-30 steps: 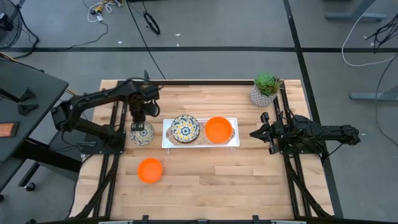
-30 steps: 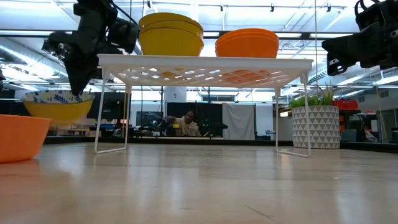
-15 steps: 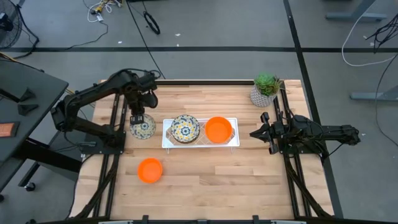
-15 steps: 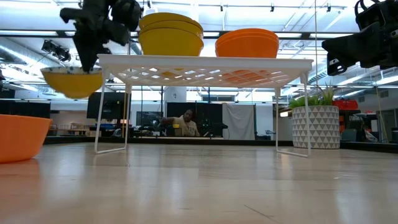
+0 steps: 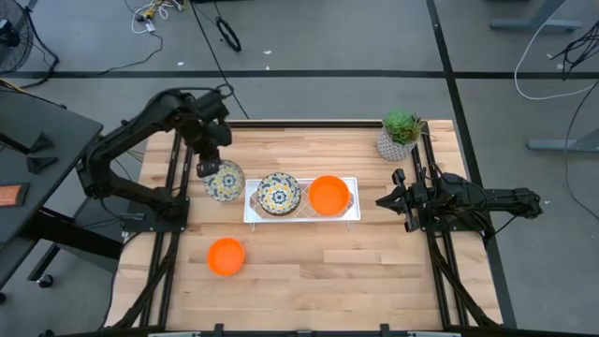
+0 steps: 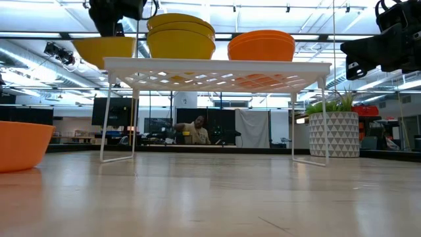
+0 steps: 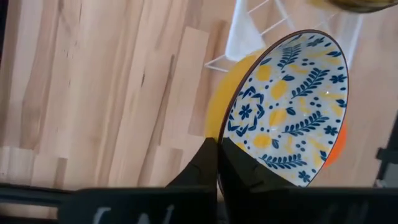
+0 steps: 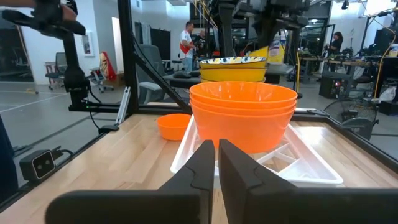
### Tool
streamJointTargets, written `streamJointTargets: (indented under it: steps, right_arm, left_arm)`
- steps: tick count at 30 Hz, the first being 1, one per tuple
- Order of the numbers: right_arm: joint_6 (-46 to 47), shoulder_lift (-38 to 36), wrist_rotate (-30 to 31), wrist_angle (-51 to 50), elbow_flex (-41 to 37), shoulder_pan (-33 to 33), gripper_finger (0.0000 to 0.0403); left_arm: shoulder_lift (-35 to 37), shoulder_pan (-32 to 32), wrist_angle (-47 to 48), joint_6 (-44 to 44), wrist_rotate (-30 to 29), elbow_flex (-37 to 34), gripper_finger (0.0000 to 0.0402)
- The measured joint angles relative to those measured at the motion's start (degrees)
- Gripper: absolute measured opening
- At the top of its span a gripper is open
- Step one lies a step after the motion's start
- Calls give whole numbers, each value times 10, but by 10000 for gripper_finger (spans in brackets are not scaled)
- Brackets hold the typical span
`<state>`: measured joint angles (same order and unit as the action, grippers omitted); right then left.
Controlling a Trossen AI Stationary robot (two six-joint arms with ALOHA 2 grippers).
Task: Pick & Place Mini bowls
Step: Stack the white patterned bowl on the white patterned bowl on the shelf
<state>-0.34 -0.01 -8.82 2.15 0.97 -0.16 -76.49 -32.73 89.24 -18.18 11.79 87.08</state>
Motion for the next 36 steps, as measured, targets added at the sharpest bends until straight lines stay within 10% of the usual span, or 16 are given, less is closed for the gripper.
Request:
streamJointTargets:
  steps: [24, 36]
  right_arm:
    - [0, 0, 0, 0, 0, 0, 27]
    - [0, 0, 0, 0, 0, 0, 27]
  left_arm:
    - [-74, 21, 3, 151, 299, 121, 4]
    - [-109, 41, -103, 303, 348, 121, 4]
